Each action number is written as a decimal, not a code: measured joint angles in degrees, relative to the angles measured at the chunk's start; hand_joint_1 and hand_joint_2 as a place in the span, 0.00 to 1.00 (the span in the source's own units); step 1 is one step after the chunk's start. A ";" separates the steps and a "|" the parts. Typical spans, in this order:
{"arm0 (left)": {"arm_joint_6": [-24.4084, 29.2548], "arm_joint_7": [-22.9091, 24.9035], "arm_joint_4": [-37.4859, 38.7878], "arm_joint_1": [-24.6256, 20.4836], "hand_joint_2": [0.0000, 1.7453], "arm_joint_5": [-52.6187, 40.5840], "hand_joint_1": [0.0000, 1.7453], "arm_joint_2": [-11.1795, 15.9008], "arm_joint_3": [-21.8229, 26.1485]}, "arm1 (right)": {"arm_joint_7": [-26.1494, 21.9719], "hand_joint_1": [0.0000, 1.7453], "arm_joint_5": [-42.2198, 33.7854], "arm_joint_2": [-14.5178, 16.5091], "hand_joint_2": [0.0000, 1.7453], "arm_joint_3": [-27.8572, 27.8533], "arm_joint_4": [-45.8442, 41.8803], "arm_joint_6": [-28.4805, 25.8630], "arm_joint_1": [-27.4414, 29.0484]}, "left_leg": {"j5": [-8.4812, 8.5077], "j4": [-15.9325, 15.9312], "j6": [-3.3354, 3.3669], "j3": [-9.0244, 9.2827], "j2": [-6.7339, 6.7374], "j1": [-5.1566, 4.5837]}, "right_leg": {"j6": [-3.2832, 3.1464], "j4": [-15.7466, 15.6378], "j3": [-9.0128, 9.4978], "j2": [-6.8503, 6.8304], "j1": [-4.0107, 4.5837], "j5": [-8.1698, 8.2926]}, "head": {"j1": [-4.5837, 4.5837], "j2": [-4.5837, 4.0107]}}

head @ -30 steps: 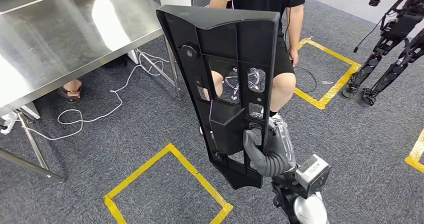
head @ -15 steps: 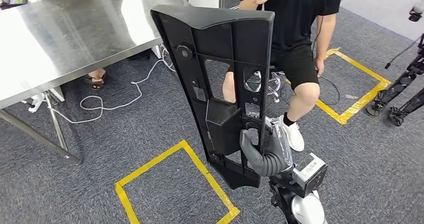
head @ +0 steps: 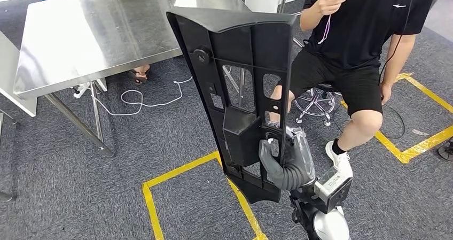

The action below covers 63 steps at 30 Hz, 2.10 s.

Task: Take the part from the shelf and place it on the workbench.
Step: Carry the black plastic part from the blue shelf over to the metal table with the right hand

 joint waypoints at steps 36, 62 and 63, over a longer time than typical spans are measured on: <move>0.58 -0.91 -0.96 -0.12 1.00 -1.10 0.00 -0.73 1.99 | 1.72 1.00 3.51 0.95 1.00 -0.19 -0.18 -1.16 -0.46 | -0.89 0.17 1.82 0.88 3.16 -0.10 | 0.63 0.47 -0.11 -1.58 0.20 -0.41 | -0.05 -0.01; 1.74 -1.59 -1.05 -0.18 1.00 -3.70 0.00 -0.91 3.11 | 2.87 1.00 8.08 1.24 1.00 0.05 -1.05 -5.25 -0.77 | 0.46 -3.38 2.21 2.97 3.93 -0.06 | 0.56 0.12 0.21 -1.74 0.03 -0.60 | 0.11 -0.01; 1.74 -1.59 -1.07 -0.20 1.00 -3.86 0.00 -0.99 3.17 | 2.88 1.00 8.03 1.27 1.00 0.07 -1.11 -5.26 -0.87 | 0.92 -4.29 2.52 3.61 4.07 0.24 | 0.35 2.43 -0.86 -1.83 0.13 -1.69 | 0.24 -0.01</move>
